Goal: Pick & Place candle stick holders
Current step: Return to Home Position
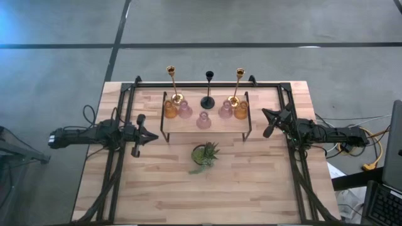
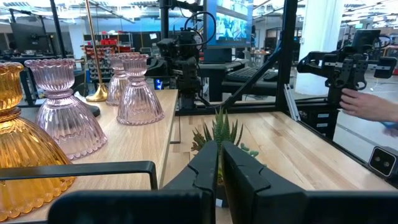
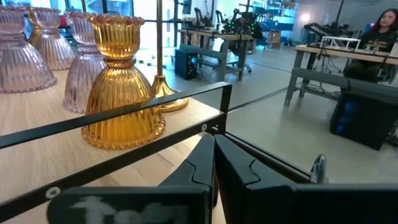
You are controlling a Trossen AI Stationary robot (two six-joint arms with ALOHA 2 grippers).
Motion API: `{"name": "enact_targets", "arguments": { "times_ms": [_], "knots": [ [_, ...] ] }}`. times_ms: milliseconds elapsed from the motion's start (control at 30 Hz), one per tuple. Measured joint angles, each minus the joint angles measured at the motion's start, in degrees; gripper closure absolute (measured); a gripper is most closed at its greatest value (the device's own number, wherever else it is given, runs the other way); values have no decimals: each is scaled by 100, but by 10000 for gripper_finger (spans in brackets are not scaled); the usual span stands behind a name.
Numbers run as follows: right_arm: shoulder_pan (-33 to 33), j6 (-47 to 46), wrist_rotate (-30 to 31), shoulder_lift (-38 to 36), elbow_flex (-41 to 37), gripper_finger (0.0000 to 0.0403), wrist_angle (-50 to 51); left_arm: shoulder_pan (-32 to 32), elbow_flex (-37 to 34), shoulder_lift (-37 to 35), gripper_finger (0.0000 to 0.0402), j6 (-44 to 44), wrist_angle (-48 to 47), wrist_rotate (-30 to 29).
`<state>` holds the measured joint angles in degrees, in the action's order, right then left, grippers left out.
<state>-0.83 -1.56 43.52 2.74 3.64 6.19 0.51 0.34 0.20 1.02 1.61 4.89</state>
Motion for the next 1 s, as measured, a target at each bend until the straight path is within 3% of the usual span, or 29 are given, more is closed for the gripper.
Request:
{"name": "enact_targets", "arguments": {
  "times_ms": [133, 200, 433, 533, 1000],
  "knots": [
    [-1, 10, -29, -2, 0, 394, -2, 0, 0, 0, 376, 0, 0, 0],
    [-2, -106, -363, -2, 0, 394, -2, 0, 0, -2, 376, 0, 0, 0],
    [-2, 218, -3234, -2, 0, 394, -41, 0, 0, 0, 376, 0, 2, -2],
    [-2, 456, -3967, -2, 0, 394, -63, 0, 0, 0, 376, 0, 2, 0],
    [-2, 501, -4055, -2, -2, 394, -58, 0, 0, -1, 376, 0, 4, -2]
  ]
}}
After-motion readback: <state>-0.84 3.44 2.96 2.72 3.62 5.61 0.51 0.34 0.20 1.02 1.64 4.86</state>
